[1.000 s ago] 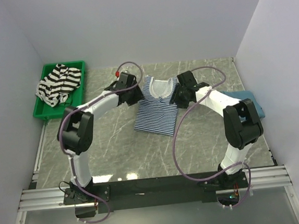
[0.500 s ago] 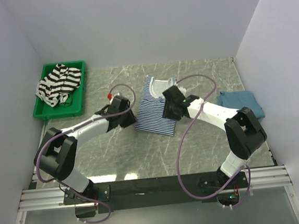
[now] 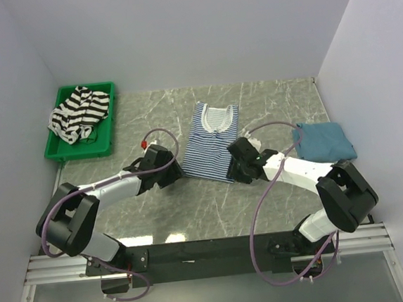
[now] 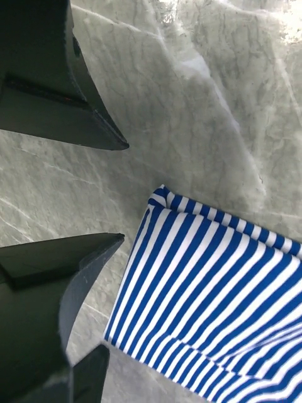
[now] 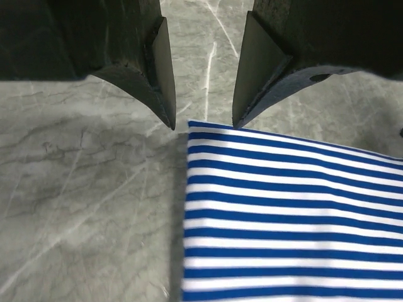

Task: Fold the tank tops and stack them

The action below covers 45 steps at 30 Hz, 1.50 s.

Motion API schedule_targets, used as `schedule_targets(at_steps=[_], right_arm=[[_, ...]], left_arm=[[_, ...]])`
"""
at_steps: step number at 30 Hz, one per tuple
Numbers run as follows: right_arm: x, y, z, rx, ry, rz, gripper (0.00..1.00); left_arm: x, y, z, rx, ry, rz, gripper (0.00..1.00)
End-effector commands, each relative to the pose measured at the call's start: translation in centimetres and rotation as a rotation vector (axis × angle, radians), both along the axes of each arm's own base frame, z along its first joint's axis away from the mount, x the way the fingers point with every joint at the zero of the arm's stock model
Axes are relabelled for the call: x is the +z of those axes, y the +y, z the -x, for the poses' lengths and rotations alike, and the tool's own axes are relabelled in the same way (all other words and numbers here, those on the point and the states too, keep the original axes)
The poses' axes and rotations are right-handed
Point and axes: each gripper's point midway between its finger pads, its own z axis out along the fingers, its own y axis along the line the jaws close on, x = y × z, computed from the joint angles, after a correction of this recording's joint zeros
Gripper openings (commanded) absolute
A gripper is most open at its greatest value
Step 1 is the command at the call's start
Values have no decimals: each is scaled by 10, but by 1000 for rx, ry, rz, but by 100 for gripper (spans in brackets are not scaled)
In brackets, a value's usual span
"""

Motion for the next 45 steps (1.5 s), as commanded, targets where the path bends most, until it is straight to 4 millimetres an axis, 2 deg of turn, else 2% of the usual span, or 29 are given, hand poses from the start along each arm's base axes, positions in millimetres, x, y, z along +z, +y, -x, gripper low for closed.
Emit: schedule_targets(at_steps=[1, 6, 10, 14, 20, 29, 32, 33, 35, 38, 39, 40, 42, 44, 45], right_arm=[[4, 6, -1, -41, -33, -63, 49], [-4, 5, 7, -78, -25, -109, 49], [-10, 8, 8, -94, -17, -136, 50], [-14, 9, 8, -132, -22, -167, 50], [-27, 2, 12, -198, -22, -189, 49], [-33, -6, 8, -246, -39, -163, 45], [-34, -9, 7, -245, -45, -139, 39], [-35, -12, 6, -246, -48, -120, 38], [-32, -14, 3, -236, -61, -97, 35], [-29, -17, -1, -208, -74, -52, 26], [-28, -17, -2, -198, -76, -42, 21], [-27, -18, -3, -189, -82, -30, 9], [-24, -19, -3, -153, -89, -7, 0], [-21, -19, -1, -119, -92, 6, 0], [-17, -17, 5, -94, -92, 10, 0]], left_arm=[[27, -12, -16, -5, -106, 84, 61], [18, -14, -25, 10, -96, 83, 59], [5, -16, -26, 6, -58, 69, 51], [-2, -11, -29, 37, -58, 50, 51], [-10, -11, -31, 47, -46, 43, 49], [-27, -6, -29, 65, -2, -1, 41], [-30, -6, -27, 57, 5, -6, 33], [-29, -7, -27, 54, 3, -3, 26], [-29, -7, -26, 46, 6, 1, 20], [-25, -9, -22, 30, 8, 7, 11], [-22, -9, -21, 27, 5, 10, 3], [-21, -9, -19, 25, 7, 11, 1], [-17, -9, -15, 18, 1, 19, 1], [-18, -9, -7, 13, 17, 21, 1], [-12, -11, -3, 6, 8, 31, 1]])
